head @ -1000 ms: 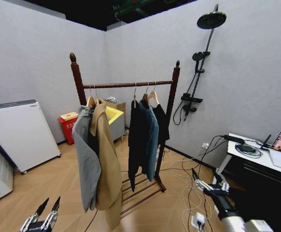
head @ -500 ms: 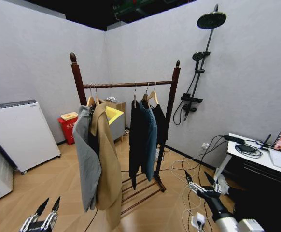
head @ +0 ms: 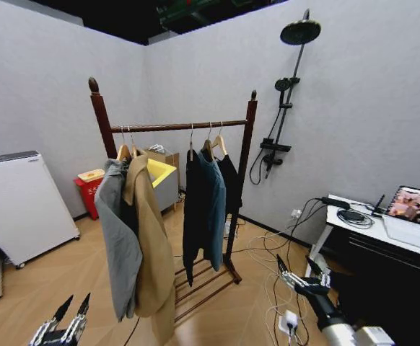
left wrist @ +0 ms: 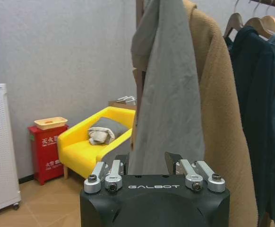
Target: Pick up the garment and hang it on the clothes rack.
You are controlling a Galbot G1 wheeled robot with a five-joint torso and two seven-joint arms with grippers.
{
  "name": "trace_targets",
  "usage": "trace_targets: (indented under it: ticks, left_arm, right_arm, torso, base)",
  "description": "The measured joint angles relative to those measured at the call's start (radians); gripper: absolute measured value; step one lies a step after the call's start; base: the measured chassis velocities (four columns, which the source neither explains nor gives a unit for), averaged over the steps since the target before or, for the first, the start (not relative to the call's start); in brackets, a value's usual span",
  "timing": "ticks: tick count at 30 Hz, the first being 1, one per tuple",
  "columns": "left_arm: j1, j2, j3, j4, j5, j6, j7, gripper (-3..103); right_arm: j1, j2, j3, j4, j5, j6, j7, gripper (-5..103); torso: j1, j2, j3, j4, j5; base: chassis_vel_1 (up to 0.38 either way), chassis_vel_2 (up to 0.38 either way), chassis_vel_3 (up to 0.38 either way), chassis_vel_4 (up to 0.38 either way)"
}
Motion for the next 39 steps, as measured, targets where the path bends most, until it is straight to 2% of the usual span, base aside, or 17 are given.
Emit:
trace_targets:
  ticks: [39]
  left_arm:
    - [0.000,0.000,0.000,0.000,0.000,0.000,0.000,46]
  right_arm:
    - [0.000,0.000,0.001,-0.001,0.001,0.001,0.000,100]
  torso:
    - [0.000,0.000,0.000,-0.0002,0.0001]
  base:
    - [-0.118,-0.119,-0.122,-0.118]
